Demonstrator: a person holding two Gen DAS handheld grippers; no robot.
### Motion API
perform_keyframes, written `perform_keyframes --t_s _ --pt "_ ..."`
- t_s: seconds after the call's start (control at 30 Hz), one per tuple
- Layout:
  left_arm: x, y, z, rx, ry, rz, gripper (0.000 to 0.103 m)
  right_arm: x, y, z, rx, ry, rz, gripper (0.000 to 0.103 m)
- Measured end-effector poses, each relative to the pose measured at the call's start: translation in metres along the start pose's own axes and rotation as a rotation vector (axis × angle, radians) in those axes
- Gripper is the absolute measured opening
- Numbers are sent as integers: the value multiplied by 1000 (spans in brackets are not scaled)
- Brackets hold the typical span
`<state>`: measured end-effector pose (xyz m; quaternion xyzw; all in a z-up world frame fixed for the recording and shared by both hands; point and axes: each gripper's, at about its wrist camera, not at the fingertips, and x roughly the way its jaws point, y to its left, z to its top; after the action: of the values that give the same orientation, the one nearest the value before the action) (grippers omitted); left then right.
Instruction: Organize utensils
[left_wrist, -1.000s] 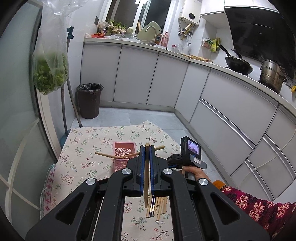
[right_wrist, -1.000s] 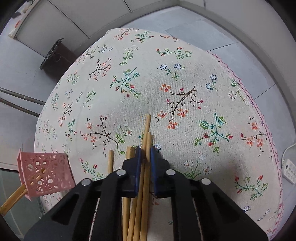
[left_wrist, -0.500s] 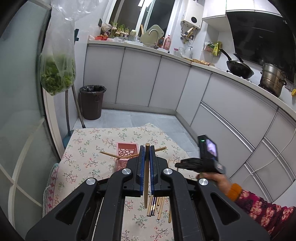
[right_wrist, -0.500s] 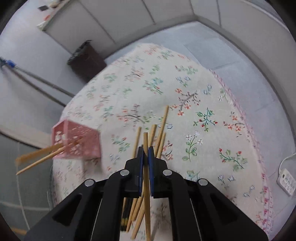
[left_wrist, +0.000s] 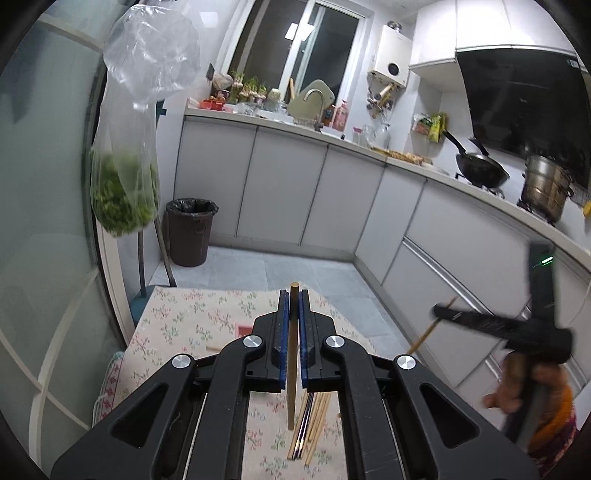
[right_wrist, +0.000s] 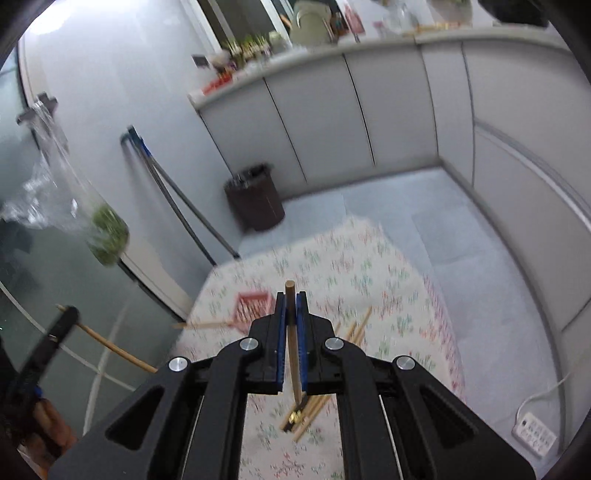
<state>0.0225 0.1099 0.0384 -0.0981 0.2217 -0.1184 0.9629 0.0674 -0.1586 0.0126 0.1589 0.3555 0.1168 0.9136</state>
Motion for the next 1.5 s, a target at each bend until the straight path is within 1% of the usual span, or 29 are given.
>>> perform_keyframes --t_s 0.03,0.1,0.2,0.3,0.37,0.47,0.57,0.6,0.63,0.7,0.77,0.8,0.87,0.9,0.97,1.1,1.3,1.33,1.37,1.4,1.43,1.47,1.5 --pt "2 0 4 -4 -7 5 4 -9 7 15 -12 -41 -1 5" --pt "12 3 18 -21 -27 19 4 -16 14 34 -24 -84 -3 5" --pt "27 6 36 -43 -59 37 4 -21 30 67 -36 -162 20 5" --pt "46 8 49 -47 -84 61 4 -16 44 91 -57 -212 35 5" --pt "61 10 55 -46 -91 80 4 -7 54 100 -70 -213 53 5" --pt "87 15 56 -42 -94 117 4 12 66 106 -93 -217 75 5" --pt "121 26 46 -57 -58 141 5 38 74 101 -100 -199 104 5" --pt "130 30 39 -62 -43 142 5 48 75 97 -105 -189 113 5" --pt "143 36 30 -72 -6 132 5 56 76 91 -107 -180 116 5" --pt "153 45 16 -106 44 140 6 75 77 81 -107 -153 120 5" --pt "149 52 13 -128 47 153 7 91 78 71 -112 -132 121 5" --pt "138 53 15 -144 24 140 8 96 79 67 -118 -129 116 5" --pt "118 54 21 -157 -13 132 15 103 83 60 -132 -129 107 5" --pt "107 51 22 -153 -35 142 16 106 86 57 -138 -128 101 5" --pt "92 50 25 -149 -61 152 25 111 91 55 -147 -130 91 5" --pt "77 51 29 -160 -77 151 26 119 99 47 -168 -139 70 5" --pt "81 61 32 -162 -61 187 26 146 109 33 -187 -128 65 6" --pt "83 62 31 -158 -50 198 26 150 112 30 -200 -113 53 8" --pt "83 64 29 -161 -44 200 26 154 114 28 -209 -97 37 13" --pt "84 65 28 -163 -34 196 27 156 115 26 -213 -87 31 20" --pt "84 64 27 -160 -27 196 28 154 115 22 -217 -87 21 34" --pt "83 63 26 -152 -24 199 31 150 115 20 -219 -102 8 42" --pt "82 60 25 -139 -23 204 32 146 116 18 -224 -115 -7 44"
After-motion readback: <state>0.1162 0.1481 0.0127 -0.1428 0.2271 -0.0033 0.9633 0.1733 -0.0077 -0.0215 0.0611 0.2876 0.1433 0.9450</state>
